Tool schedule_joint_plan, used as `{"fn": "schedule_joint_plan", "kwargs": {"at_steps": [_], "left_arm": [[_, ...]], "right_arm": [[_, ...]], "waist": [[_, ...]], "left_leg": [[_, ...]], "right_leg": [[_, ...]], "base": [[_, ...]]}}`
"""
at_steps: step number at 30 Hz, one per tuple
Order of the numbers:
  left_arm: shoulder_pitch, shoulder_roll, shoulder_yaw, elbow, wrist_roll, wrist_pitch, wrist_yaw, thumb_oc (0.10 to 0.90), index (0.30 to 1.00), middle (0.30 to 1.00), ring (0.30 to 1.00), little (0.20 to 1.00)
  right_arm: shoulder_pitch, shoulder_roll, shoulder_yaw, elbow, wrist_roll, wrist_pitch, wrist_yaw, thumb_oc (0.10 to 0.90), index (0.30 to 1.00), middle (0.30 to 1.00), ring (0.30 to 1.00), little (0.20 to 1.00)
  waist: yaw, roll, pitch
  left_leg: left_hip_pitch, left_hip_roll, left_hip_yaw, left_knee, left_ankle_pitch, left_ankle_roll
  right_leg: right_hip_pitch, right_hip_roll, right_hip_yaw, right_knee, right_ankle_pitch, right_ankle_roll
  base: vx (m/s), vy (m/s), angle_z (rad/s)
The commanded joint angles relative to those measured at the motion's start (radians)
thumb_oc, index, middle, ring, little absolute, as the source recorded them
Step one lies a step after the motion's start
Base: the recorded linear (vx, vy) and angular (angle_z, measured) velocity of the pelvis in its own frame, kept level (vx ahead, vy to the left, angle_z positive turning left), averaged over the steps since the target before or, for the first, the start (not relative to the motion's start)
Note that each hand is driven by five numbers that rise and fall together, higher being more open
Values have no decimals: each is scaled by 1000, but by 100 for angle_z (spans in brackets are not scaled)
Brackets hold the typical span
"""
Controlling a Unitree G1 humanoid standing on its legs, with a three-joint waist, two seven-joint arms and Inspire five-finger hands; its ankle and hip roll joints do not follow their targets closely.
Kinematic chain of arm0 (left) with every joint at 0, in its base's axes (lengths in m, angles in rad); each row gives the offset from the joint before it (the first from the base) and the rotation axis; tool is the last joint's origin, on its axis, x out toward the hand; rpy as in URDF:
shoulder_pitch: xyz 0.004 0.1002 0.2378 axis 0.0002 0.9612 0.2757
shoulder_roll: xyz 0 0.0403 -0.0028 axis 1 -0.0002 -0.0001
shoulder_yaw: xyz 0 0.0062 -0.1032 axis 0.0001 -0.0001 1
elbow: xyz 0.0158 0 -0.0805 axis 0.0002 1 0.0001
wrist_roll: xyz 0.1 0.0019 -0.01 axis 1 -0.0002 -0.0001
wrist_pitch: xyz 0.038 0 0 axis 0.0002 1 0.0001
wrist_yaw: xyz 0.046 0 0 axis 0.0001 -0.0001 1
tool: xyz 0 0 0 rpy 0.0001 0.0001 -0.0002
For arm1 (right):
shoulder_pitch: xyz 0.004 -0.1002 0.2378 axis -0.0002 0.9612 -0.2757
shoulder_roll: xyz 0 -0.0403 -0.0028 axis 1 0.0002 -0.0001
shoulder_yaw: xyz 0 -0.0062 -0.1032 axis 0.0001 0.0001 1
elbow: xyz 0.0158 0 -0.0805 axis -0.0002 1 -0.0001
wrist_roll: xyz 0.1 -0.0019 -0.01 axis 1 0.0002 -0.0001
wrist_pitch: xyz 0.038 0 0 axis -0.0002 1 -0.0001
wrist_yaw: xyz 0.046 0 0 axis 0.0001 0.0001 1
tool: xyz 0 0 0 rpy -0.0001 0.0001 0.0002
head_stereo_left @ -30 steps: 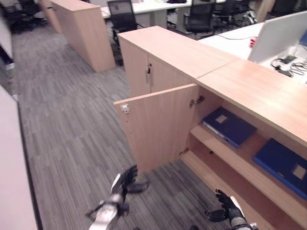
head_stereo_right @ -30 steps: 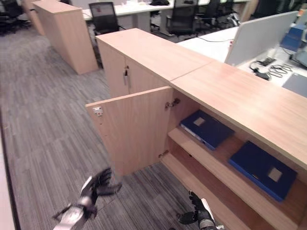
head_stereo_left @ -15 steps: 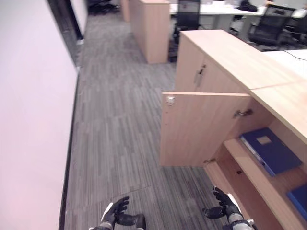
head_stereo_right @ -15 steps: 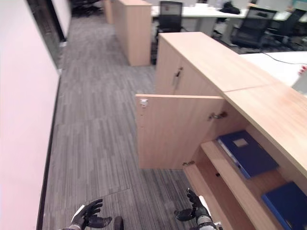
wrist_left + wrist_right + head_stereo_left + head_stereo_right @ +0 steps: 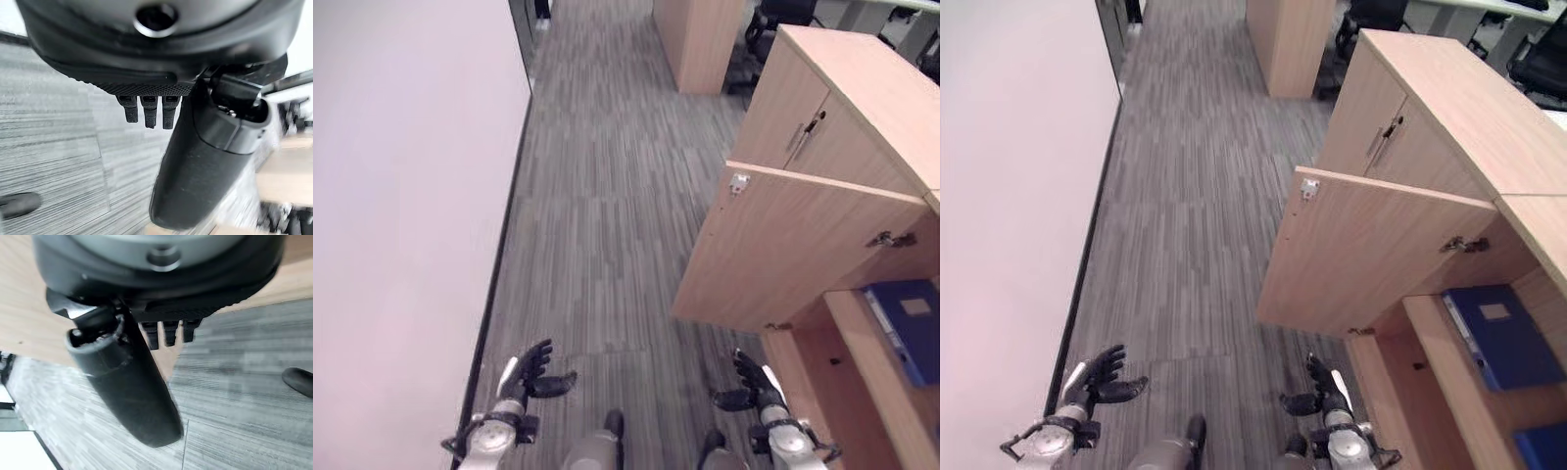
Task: Put the empty folder in the office cabinet
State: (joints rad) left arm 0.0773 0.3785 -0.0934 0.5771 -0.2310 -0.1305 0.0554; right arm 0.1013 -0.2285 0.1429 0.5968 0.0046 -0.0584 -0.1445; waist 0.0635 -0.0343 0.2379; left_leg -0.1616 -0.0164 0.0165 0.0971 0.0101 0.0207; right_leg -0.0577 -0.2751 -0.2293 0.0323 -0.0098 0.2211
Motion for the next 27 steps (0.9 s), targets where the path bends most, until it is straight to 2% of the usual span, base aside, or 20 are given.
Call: {"fn": "schedule_joint_plan", "kwargs": {"at_steps": [1,5,6,9,10,13,16,19,21,22,23,24,25,26,27], "left_arm": [[9,-11,-10,-88,-8,-76,-3,800,900,900,900,900],[18,-28,-15,-95,-29,-73,-10,800,900,900,900,900],[18,-35,-23,-97,-38,-68,-21,800,900,900,900,900],[13,-41,-36,-99,-35,-69,-27,800,900,900,900,900],[13,-44,-45,-108,-29,-68,-33,800,900,900,900,900],[9,-45,-46,-113,-32,-65,-40,800,900,900,900,900],[9,-51,-49,-118,-34,-62,-43,800,900,900,900,900],[11,-59,-50,-115,-29,-62,-42,800,900,900,900,900],[7,-64,-53,-115,-28,-62,-41,800,900,900,900,900],[6,-66,-55,-116,-26,-61,-39,800,900,900,900,900],[7,-66,-55,-115,-26,-61,-39,800,900,900,900,900],[8,-68,-60,-117,-25,-61,-38,800,900,900,900,900],[7,-65,-64,-111,-14,-57,-37,800,900,900,900,900],[6,-66,-65,-110,-13,-58,-36,800,900,900,900,900],[4,-59,-64,-112,-6,-63,-33,800,900,900,900,900]], "right_arm": [[-2,-70,-48,-46,26,-46,-23,800,900,900,900,900],[12,-93,-58,-51,29,-47,-11,800,900,900,900,900],[16,-108,-66,-54,29,-48,-5,800,900,900,900,900],[15,-122,-75,-53,35,-52,-5,800,900,900,900,900],[16,-134,-82,-52,39,-55,-4,800,900,900,900,900],[20,-144,-83,-52,47,-63,1,800,900,900,900,900],[27,-152,-82,-63,46,-66,6,800,900,900,900,900],[29,-168,-81,-69,41,-66,6,800,900,900,900,900],[26,-175,-75,-69,35,-62,8,800,900,900,900,900],[22,-181,-73,-69,29,-58,4,800,900,900,900,900],[23,-180,-73,-69,29,-58,3,800,900,900,900,900],[21,-180,-66,-63,25,-60,5,800,900,900,900,900],[21,-184,-67,-60,17,-58,-1,800,900,900,900,900],[22,-184,-68,-60,16,-58,-1,800,900,900,900,900],[13,-182,-55,-52,9,-57,1,800,900,900,900,900]], "waist": [[-30,18,-65],[-57,40,-76],[-73,56,-76],[-90,70,-75],[-103,83,-78],[-115,95,-79],[-120,96,-62],[-119,82,-41],[-117,79,-31],[-109,71,-28],[-105,71,-29],[-92,78,-34],[-84,81,-30],[-82,80,-31],[-70,81,-35]], "left_leg": [[313,100,-48,-184,-114,-110],[338,121,-48,-184,-113,-120],[348,139,-47,-173,-105,-131],[343,154,-41,-144,-104,-147],[336,169,-29,-111,-96,-162],[316,193,-13,-33,-49,-189],[263,192,-18,101,26,-210],[199,168,-61,254,64,-207],[159,155,-70,242,41,-188],[126,129,-85,193,-11,-168],[129,128,-81,197,-20,-165],[120,107,-121,61,-32,-148],[79,92,-140,14,-7,-141],[84,91,-139,7,-7,-140],[73,76,-159,-65,19,-139]], "right_leg": [[-41,-8,9,-69,147,36],[-28,19,37,-45,121,17],[-21,35,39,-26,93,-2],[-13,52,39,-14,65,-21],[4,67,30,-16,43,-35],[38,97,21,-26,11,-58],[78,117,27,-46,-7,-84],[119,118,47,-84,-15,-101],[130,112,68,-99,-18,-95],[129,105,85,-104,-15,-88],[130,104,89,-102,-20,-86],[133,115,116,-106,-28,-81],[140,124,127,-110,-27,-80],[140,123,128,-109,-32,-80],[143,140,163,-112,-37,-76]], "base": [[254,-177,85],[176,-144,11],[97,-111,-5],[125,-173,-1],[143,-195,5],[115,-161,-2],[80,-143,-10],[98,-101,-11],[113,-20,-14],[116,15,-12],[170,46,-24],[150,59,-34],[147,47,-39],[110,5,-29],[67,-6,-28]]}}
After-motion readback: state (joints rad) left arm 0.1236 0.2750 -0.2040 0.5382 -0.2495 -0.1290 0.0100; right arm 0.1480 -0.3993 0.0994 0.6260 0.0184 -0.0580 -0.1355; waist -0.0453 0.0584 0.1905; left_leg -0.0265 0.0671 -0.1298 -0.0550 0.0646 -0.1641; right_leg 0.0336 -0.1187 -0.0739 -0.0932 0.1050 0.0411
